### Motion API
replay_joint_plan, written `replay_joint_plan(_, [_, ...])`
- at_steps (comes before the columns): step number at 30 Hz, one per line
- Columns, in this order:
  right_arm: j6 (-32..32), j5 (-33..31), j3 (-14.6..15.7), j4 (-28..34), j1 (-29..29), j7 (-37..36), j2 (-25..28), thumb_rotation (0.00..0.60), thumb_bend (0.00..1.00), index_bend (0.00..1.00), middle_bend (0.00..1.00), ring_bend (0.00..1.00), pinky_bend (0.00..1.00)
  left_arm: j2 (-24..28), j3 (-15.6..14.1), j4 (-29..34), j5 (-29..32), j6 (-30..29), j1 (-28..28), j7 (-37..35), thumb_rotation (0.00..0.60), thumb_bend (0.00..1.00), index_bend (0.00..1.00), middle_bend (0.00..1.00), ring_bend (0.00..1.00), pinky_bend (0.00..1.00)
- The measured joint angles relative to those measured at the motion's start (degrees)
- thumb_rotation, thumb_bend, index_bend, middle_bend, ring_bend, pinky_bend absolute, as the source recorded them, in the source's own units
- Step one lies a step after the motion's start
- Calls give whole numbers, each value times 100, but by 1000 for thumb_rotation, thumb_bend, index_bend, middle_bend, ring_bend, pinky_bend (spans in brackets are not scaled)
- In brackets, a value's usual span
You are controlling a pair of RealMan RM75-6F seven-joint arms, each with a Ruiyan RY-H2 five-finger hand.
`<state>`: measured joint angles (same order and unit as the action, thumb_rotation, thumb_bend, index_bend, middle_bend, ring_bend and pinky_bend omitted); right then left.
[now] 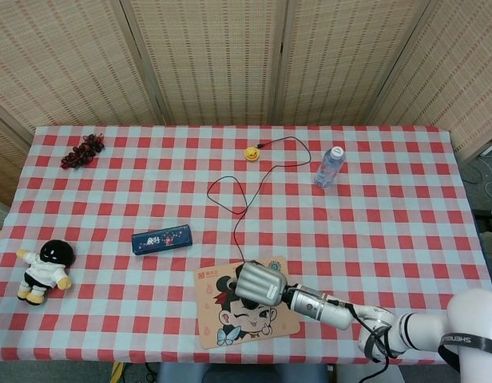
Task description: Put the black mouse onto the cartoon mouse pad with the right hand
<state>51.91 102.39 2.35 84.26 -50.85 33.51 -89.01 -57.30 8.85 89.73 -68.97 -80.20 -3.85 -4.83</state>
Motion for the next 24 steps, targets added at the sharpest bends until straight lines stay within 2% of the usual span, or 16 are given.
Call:
replay_joint_plan(8, [-16, 216, 87, -180, -72, -109, -138, 600, 0, 421, 1000, 1000, 1000, 23, 0, 20, 7, 21, 12, 7, 600, 93, 388, 504, 372, 534])
replay_joint_plan(17, [25, 266, 107, -196, -49, -131, -103, 600, 0, 164, 1000, 1000, 1000, 25, -8, 47, -3, 40, 8, 61, 600, 93, 388, 504, 372, 534])
replay_joint_plan(24, [87, 290, 112, -126, -3, -109, -43, 600, 0, 85, 1000, 969, 1000, 28, -17, 62, -20, 51, 7, 75, 600, 93, 388, 504, 372, 534])
